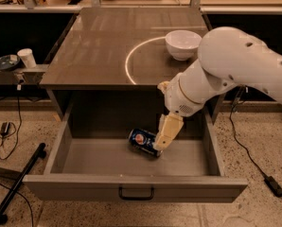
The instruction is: Pick pepsi can from top drawer and place on counter
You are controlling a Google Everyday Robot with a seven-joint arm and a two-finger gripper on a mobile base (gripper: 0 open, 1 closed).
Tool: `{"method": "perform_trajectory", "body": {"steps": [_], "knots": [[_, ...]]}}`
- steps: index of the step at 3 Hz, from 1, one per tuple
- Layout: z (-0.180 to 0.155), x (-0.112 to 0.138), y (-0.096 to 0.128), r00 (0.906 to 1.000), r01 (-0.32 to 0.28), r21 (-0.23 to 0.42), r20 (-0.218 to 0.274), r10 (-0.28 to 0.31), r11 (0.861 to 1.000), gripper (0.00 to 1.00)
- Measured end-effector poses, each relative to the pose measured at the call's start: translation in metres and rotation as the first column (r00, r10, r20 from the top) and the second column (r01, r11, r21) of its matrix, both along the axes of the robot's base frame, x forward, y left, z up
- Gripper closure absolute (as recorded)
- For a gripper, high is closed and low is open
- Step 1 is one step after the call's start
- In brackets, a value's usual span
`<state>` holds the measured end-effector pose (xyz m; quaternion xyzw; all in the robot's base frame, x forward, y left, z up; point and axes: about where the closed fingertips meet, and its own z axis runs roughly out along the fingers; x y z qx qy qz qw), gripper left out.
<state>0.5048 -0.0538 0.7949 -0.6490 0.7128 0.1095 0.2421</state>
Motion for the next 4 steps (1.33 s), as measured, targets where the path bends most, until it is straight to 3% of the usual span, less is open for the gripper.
{"method": "perform_trajectory", "body": {"steps": [3, 4], "knots": [[-0.050, -0.012, 0.002, 0.9968, 0.025, 0.049, -0.077, -0.021, 0.999, 0.00], [-0.050, -0.011, 0.003, 0.9970, 0.024, 0.056, -0.075, -0.019, 0.998, 0.00]]}}
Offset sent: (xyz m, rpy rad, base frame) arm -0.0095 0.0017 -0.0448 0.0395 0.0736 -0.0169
